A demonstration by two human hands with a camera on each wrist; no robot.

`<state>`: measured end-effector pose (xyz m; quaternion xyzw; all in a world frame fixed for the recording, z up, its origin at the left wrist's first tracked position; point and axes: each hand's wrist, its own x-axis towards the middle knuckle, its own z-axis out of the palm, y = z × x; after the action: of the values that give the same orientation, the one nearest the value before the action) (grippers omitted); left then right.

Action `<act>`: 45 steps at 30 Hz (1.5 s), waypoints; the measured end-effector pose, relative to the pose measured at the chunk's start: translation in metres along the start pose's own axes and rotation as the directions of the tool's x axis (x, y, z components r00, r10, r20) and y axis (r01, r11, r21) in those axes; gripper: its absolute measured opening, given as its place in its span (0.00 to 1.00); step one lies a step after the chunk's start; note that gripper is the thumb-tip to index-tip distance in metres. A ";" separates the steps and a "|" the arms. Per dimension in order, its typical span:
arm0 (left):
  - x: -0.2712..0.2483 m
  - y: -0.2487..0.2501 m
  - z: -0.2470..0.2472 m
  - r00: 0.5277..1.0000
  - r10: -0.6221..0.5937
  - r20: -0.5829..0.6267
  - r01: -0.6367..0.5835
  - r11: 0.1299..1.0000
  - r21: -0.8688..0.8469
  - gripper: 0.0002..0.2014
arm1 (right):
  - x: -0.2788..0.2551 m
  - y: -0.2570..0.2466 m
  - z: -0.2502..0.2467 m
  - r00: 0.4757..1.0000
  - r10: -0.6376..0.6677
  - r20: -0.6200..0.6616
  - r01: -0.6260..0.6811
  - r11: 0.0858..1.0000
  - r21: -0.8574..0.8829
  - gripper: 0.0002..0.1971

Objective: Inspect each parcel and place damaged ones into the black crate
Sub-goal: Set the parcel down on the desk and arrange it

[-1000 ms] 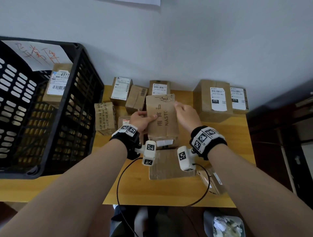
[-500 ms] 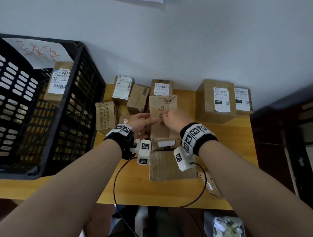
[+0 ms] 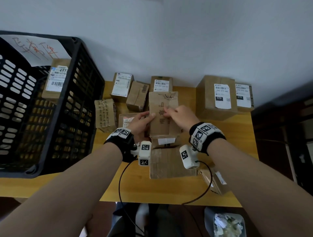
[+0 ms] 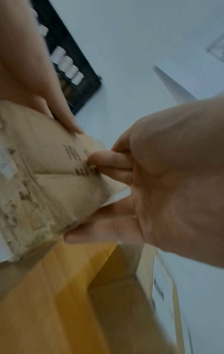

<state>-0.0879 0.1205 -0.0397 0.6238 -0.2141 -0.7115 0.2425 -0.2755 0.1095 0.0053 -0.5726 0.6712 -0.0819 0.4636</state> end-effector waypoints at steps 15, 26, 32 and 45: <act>-0.008 0.013 -0.005 0.957 0.218 -0.189 -0.225 0.974 -0.011 0.19 | -0.023 -0.014 -0.001 0.988 0.147 -0.050 -0.131 0.963 0.237 0.23; -0.009 0.020 -0.011 0.982 0.129 -0.134 -0.128 0.992 0.018 0.19 | -0.012 -0.047 0.008 0.995 -0.090 -0.032 0.071 0.925 -0.374 0.31; -0.008 0.019 -0.006 0.990 0.102 -0.100 -0.103 0.995 -0.003 0.17 | -0.002 -0.062 0.013 0.996 0.084 -0.016 -0.079 0.823 -0.562 0.24; -0.010 0.018 -0.008 0.991 0.115 -0.071 -0.111 0.992 0.058 0.27 | 0.004 -0.034 0.005 0.980 -0.054 -0.189 0.062 0.998 0.034 0.21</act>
<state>-0.0777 0.1128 -0.0219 0.6428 -0.2592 -0.6670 0.2733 -0.2482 0.0967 0.0221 -0.5724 0.6932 -0.1624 0.4068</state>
